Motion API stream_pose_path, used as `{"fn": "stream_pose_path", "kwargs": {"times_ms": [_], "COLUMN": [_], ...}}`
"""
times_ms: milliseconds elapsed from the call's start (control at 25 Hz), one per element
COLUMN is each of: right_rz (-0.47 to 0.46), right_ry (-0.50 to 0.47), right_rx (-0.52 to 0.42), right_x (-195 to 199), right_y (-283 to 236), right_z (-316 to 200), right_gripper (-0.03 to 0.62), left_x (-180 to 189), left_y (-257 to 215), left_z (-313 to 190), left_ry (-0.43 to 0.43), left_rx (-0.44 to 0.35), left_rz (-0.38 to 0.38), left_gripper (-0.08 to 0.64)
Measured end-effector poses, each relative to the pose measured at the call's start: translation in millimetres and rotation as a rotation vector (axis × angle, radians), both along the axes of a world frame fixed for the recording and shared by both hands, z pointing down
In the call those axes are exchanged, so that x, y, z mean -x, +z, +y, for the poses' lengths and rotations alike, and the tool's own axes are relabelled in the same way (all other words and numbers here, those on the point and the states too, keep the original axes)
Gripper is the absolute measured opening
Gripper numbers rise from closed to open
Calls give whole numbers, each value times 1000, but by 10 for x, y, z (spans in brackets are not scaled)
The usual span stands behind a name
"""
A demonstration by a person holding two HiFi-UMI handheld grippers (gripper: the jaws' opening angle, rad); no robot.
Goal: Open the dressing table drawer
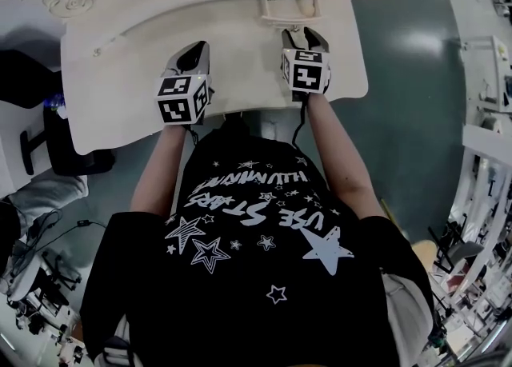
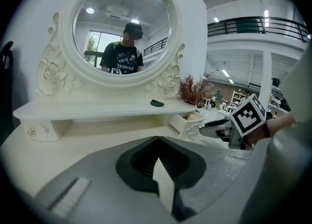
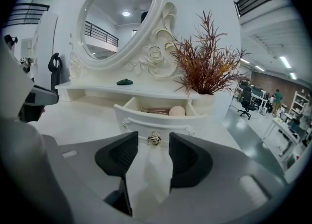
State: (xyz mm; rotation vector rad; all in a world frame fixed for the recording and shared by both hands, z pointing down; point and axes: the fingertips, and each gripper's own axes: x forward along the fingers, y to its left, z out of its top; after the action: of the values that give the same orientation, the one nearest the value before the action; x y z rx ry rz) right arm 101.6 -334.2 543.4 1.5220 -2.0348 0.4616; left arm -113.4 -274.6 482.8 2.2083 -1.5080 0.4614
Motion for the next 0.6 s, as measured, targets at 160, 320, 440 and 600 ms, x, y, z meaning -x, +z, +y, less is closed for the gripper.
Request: {"fn": "stream_pose_path", "kwargs": {"times_ms": [160, 320, 440, 600], "right_rz": [-14, -36, -59, -91], "right_ry": [-14, -21, -18, -30], "right_rx": [-34, -65, -106, -159], "right_x": [-67, -153, -201, -231], "right_y": [-170, -325, -471, -662], "right_z": [160, 361, 506, 742], "right_gripper": [227, 219, 194, 133], "left_x": [-20, -46, -67, -119], "left_y": [-130, -245, -306, -371], "left_z": [173, 421, 651, 1025], "left_ry": [-30, -59, -86, -116], "left_rx": [-28, -53, -65, -72], "left_rz": [-7, -17, -18, -12], "left_gripper": [0, 0, 0, 0]}}
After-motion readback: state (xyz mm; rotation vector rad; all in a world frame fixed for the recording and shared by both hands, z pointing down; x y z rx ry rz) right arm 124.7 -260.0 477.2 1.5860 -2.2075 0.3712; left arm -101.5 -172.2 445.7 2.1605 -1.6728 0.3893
